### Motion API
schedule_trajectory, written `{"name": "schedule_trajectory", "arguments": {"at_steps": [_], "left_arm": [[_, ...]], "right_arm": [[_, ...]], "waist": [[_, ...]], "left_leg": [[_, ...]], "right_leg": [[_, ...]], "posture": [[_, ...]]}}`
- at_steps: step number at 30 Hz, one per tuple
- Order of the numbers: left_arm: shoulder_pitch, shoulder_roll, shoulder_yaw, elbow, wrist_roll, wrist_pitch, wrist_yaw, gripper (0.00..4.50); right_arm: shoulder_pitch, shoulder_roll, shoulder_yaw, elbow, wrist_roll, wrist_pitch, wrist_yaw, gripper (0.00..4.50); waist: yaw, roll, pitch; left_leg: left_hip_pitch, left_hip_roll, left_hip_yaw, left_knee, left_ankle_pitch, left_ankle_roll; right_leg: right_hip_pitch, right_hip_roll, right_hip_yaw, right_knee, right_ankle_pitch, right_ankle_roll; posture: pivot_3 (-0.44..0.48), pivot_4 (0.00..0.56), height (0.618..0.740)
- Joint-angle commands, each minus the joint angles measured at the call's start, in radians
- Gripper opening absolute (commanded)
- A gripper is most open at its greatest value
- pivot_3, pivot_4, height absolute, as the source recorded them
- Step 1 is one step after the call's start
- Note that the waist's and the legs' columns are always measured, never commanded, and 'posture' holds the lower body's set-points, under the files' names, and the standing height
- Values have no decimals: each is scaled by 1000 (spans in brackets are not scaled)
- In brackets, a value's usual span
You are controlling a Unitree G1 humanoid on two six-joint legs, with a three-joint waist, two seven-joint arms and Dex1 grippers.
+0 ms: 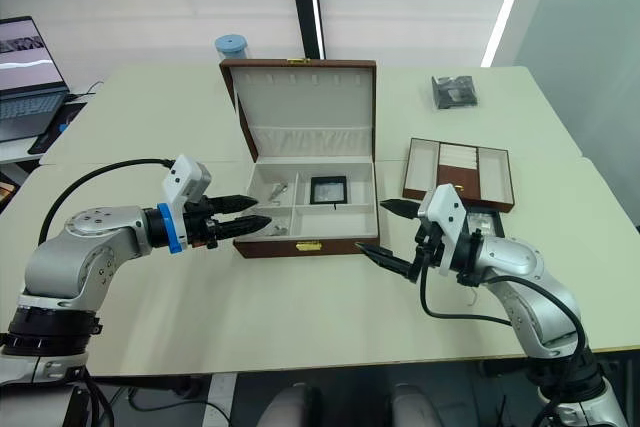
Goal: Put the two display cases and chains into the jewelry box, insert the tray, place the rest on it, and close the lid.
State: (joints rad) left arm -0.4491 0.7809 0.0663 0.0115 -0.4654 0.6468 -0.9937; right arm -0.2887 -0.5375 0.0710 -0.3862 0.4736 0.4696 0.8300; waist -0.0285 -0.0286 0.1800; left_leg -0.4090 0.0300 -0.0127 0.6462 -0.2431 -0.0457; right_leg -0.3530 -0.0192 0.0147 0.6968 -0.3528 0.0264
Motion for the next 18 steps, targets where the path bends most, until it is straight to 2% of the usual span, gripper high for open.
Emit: {"name": "schedule_trajectory", "arguments": {"at_steps": [1, 2, 13, 18], "left_arm": [[5, 15, 55, 1, -26, -1, -13, 4222], [19, 19, 73, 4, -36, 0, -16, 4483], [267, 124, 299, 94, -6, -86, 6, 4483], [364, 132, 389, 96, -2, -102, 42, 4483]], "right_arm": [[-8, -24, -43, -3, 20, -7, 18, 4500], [-2, -39, -60, 6, 24, -8, 24, 4500], [152, -218, -306, 188, 63, -45, 151, 4500], [232, -274, -375, 294, 28, -106, 185, 4500]], "waist": [[0, 0, 0], [0, 0, 0], [0, 0, 0], [0, 0, 0]], "left_leg": [[0, 0, 0, 0, 0, 0], [0, 0, 0, 0, 0, 0], [0, 0, 0, 0, 0, 0], [0, 0, 0, 0, 0, 0]], "right_leg": [[0, 0, 0, 0, 0, 0], [0, 0, 0, 0, 0, 0], [0, -1, 0, 0, 0, 0], [1, -1, 0, 0, 0, 0]], "posture": [[0, 150, 740], [0, 150, 740], [0, 150, 740], [0, 150, 740]]}}
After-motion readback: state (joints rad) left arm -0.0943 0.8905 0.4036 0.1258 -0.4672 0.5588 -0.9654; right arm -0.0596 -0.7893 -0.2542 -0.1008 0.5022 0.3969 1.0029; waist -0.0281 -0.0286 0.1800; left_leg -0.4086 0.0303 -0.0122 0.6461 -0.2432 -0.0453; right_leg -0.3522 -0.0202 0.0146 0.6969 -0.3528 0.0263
